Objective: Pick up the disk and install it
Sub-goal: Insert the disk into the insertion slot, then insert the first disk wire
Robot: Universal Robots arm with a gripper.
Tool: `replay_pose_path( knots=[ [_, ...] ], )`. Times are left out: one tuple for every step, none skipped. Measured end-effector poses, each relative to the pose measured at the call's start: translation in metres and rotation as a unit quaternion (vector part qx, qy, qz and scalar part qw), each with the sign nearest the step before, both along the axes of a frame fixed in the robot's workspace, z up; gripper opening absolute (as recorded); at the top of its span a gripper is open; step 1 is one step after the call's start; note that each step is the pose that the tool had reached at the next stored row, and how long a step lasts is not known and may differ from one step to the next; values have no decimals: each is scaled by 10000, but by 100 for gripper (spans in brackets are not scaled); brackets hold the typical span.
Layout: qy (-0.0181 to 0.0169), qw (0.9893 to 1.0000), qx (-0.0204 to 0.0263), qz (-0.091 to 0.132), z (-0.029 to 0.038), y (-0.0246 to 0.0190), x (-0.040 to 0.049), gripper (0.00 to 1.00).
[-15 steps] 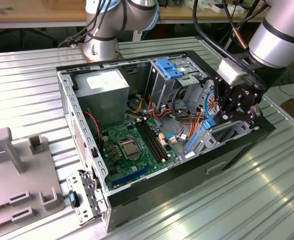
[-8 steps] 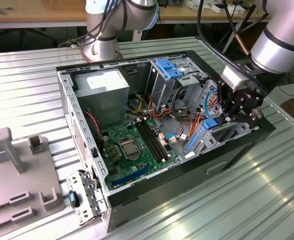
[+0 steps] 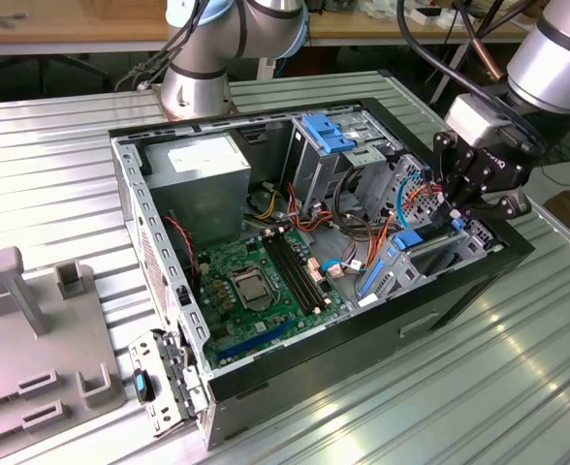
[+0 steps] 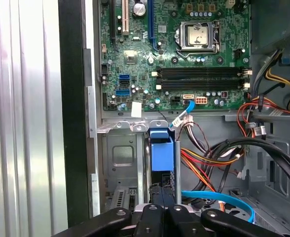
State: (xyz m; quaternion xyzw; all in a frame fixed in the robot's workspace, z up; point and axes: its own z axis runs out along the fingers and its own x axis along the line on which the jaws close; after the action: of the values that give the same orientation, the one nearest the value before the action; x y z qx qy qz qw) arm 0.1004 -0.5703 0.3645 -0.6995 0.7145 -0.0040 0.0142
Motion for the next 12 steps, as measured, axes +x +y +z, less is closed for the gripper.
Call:
replay_pose_path(
  knots=[
    [0, 10000, -1, 0, 1, 0, 0, 11],
    [0, 10000, 0, 0, 1, 0, 0, 11],
    [0, 10000, -1, 0, 2, 0, 0, 11],
    [0, 10000, -1, 0, 2, 0, 0, 11],
    [0, 10000, 0, 0, 2, 0, 0, 11],
    [0, 10000, 0, 0, 2, 0, 0, 11],
    [0, 10000, -1, 0, 3, 0, 0, 11],
    [0, 10000, -1, 0, 4, 0, 0, 11],
    [0, 10000, 0, 0, 3, 0, 0, 11],
    [0, 10000, -1, 0, 4, 0, 0, 11],
    [0, 10000, -3, 1, 6, 0, 11, 11],
    [1, 10000, -2, 1, 5, 0, 21, 11]
  ],
)
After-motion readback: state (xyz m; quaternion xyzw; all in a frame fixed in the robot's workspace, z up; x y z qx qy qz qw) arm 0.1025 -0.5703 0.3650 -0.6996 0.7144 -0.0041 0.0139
